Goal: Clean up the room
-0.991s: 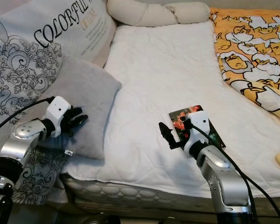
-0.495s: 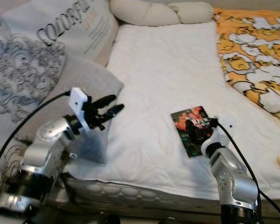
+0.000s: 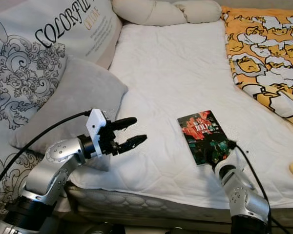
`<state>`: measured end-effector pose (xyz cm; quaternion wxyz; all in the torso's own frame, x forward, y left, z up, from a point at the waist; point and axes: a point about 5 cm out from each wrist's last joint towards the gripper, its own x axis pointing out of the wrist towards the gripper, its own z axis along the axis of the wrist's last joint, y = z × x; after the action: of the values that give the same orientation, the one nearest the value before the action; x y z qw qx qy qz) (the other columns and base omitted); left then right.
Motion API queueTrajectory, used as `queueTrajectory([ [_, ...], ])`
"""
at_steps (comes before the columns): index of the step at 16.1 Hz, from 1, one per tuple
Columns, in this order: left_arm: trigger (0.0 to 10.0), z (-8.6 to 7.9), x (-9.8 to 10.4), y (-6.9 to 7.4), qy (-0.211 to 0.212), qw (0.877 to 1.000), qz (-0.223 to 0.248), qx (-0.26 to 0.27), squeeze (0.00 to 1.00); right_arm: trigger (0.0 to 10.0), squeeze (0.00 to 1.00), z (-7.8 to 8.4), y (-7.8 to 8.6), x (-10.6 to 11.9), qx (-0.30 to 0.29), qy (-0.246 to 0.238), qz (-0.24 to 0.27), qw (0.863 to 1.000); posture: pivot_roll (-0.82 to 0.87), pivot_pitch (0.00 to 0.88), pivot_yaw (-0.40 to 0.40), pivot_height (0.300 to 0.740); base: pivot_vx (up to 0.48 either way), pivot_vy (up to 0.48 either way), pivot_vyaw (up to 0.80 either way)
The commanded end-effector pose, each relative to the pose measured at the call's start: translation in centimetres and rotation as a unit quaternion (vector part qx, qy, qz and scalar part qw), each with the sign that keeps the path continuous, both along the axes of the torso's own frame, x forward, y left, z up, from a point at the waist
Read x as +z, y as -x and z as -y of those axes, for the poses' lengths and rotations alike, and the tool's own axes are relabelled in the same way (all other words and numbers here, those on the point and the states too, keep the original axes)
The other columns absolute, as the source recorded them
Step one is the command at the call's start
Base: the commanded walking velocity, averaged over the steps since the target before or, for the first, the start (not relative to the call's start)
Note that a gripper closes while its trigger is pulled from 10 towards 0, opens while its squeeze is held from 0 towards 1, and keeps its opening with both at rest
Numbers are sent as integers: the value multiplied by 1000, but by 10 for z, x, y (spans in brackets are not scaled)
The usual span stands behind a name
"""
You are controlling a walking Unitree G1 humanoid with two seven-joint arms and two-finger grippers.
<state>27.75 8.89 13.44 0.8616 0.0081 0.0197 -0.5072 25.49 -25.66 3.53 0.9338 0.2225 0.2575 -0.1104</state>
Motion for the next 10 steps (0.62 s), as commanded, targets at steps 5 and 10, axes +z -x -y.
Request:
queueTrajectory([
  [5, 10000, 3, -3, 13, -39, 998, -15, -46, 0, 10000, 0, 0, 3, -13, -30, -18, -27, 999, -86, 60, 66, 740, 0, 0, 0],
  [10, 10000, 4, -12, 10, -84, 995, -22, -40, 0, 10000, 0, 0, 4, -22, -47, -78, -28, 995, -84, 58, 67, 740, 0, 0, 0],
])
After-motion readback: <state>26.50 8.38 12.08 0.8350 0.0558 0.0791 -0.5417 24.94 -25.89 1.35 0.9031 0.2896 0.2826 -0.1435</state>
